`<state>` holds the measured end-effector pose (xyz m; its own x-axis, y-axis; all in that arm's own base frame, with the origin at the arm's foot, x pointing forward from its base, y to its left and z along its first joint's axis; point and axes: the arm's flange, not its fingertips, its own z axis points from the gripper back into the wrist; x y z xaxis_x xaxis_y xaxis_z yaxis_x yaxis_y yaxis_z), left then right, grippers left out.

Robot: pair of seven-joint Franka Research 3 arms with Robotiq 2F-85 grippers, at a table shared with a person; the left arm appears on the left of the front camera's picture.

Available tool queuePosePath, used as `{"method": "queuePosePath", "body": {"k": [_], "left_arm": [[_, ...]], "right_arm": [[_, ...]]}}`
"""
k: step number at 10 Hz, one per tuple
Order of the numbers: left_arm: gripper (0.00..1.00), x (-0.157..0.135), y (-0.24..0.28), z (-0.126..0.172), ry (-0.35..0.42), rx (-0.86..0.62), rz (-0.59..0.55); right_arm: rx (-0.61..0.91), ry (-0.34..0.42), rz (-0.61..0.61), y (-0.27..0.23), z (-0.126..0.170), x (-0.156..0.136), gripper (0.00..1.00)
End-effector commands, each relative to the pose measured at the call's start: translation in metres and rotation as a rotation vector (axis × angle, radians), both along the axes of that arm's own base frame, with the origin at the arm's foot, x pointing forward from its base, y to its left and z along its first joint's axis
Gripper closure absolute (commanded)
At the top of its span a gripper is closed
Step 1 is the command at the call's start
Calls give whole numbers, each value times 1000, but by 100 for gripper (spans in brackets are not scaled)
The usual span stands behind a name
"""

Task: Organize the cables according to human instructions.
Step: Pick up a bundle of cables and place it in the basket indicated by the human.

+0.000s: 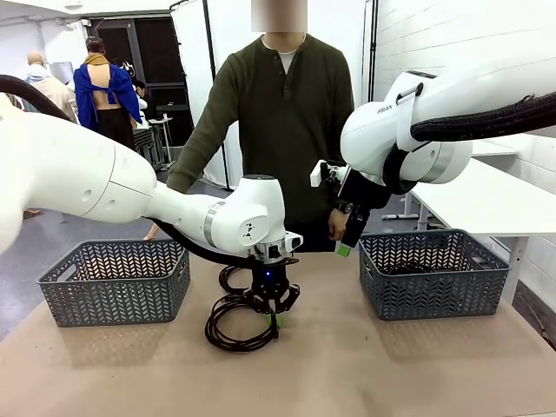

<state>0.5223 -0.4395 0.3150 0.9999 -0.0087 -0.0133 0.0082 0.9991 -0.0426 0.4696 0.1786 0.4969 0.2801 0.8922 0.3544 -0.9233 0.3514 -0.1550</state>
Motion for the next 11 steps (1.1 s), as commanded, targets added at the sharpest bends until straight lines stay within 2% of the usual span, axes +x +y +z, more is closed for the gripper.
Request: {"method": "queuePosePath", "body": {"k": [1,8,11], "left_arm": [[100,-10,1,17,-48,64,52],[100,-28,36,77,-101,63,-13],[100,-28,53,111,-75,17,-187]], "right_arm": [[0,0,-2,-1,-1,-1,0],[0,0,-2,-1,-1,-1,0],[0,0,-2,-1,-1,-1,0]]}}
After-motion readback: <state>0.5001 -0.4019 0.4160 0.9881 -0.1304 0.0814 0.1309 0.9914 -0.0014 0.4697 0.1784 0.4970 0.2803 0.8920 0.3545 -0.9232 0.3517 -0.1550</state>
